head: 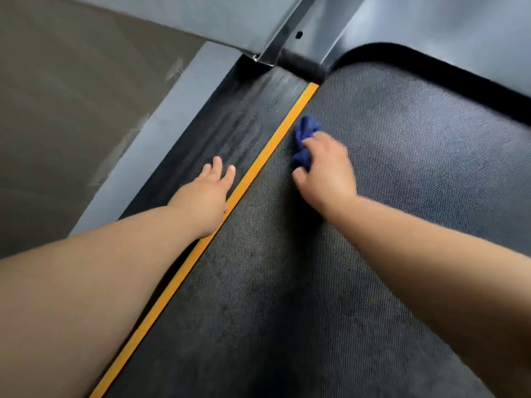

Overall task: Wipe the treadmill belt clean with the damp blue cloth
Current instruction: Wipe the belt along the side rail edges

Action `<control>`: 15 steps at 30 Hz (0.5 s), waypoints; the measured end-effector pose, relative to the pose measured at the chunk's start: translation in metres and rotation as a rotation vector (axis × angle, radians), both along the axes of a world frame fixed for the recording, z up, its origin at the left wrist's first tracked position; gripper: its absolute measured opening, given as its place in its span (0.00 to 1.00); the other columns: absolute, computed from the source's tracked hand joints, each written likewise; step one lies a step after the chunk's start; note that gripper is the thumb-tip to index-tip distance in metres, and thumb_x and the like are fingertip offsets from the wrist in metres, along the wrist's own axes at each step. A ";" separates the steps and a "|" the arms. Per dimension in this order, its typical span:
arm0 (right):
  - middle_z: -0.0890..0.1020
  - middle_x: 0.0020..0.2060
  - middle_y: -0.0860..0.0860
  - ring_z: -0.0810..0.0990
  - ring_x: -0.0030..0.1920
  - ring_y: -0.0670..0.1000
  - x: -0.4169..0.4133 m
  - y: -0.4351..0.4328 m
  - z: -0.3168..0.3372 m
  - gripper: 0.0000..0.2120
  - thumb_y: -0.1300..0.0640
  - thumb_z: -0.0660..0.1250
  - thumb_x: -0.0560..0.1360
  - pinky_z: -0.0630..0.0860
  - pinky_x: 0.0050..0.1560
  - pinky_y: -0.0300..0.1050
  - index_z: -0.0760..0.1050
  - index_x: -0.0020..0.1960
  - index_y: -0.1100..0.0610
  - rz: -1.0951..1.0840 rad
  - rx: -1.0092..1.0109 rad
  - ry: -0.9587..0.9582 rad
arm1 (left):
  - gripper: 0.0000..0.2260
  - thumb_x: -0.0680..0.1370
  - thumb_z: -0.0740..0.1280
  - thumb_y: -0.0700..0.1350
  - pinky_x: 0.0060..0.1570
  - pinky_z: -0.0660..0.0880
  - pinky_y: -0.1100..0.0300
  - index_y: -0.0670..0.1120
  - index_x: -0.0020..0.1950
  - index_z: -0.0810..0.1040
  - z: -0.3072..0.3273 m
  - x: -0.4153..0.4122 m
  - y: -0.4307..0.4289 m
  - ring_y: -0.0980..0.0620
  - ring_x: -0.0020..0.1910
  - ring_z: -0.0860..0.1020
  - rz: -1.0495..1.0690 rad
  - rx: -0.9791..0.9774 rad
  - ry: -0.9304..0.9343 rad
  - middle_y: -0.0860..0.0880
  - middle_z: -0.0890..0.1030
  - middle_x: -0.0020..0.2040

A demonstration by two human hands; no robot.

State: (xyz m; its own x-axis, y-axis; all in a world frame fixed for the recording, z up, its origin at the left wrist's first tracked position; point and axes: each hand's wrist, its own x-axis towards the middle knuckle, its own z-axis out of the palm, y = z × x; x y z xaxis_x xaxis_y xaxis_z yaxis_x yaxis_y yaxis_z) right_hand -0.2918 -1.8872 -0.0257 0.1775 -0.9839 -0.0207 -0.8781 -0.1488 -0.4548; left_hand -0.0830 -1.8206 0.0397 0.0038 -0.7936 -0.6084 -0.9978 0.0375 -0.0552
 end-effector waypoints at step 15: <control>0.76 0.56 0.53 0.74 0.55 0.60 -0.016 0.032 0.013 0.19 0.50 0.63 0.67 0.72 0.55 0.51 0.75 0.55 0.57 0.249 -0.026 0.157 | 0.34 0.81 0.60 0.44 0.62 0.70 0.53 0.50 0.77 0.40 0.006 0.000 0.000 0.48 0.77 0.44 -0.002 -0.015 0.005 0.47 0.37 0.77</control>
